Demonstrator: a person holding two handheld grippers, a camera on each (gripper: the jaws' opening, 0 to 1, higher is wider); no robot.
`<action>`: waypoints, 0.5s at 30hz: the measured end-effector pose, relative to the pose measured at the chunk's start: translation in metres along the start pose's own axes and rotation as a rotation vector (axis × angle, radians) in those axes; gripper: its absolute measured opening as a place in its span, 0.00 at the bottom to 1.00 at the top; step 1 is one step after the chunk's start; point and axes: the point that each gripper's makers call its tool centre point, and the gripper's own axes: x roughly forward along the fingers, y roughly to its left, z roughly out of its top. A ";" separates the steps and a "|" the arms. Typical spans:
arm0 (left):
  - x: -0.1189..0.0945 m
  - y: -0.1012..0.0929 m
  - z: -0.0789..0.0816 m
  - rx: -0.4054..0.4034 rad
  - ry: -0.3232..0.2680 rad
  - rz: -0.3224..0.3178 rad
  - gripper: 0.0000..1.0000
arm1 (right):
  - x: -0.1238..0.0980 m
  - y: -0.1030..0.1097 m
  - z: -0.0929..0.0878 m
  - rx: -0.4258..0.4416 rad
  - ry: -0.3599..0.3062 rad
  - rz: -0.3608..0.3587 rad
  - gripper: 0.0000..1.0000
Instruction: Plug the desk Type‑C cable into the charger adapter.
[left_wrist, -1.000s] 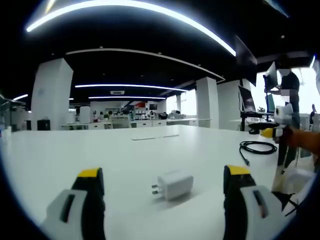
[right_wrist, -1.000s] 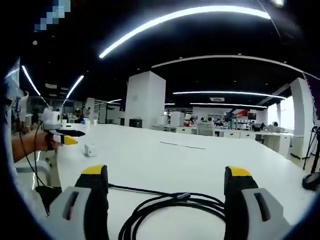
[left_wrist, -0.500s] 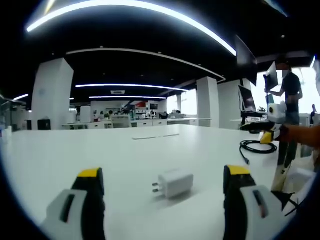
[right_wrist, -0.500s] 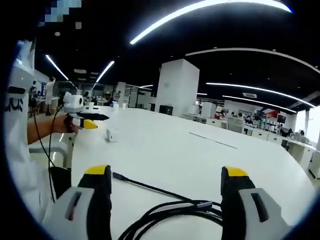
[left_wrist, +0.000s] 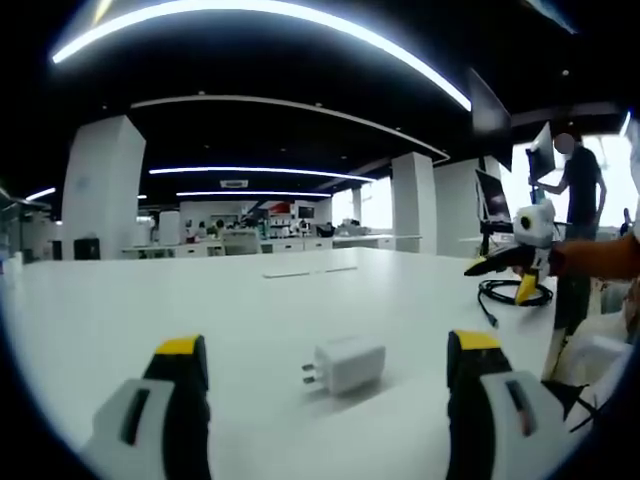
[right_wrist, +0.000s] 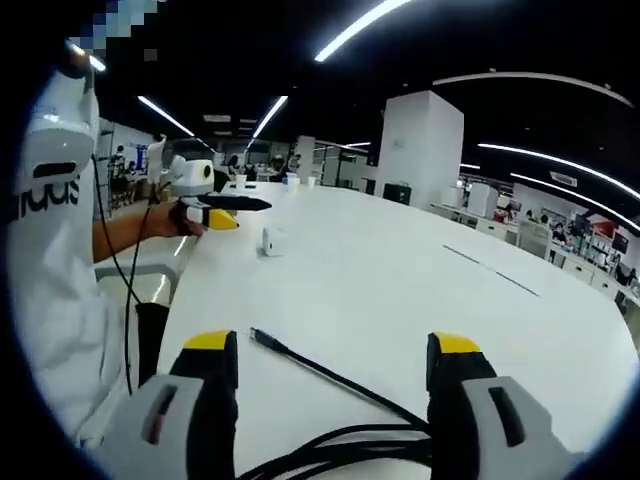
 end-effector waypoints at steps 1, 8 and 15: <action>-0.001 0.000 0.000 0.000 -0.001 0.000 1.00 | 0.001 0.001 0.000 -0.001 0.001 0.010 0.72; -0.002 -0.003 0.001 0.008 -0.004 -0.017 1.00 | 0.010 0.012 -0.001 0.016 0.023 0.137 0.51; -0.003 -0.004 0.002 0.014 -0.010 -0.024 1.00 | 0.017 0.026 -0.008 -0.020 0.089 0.257 0.34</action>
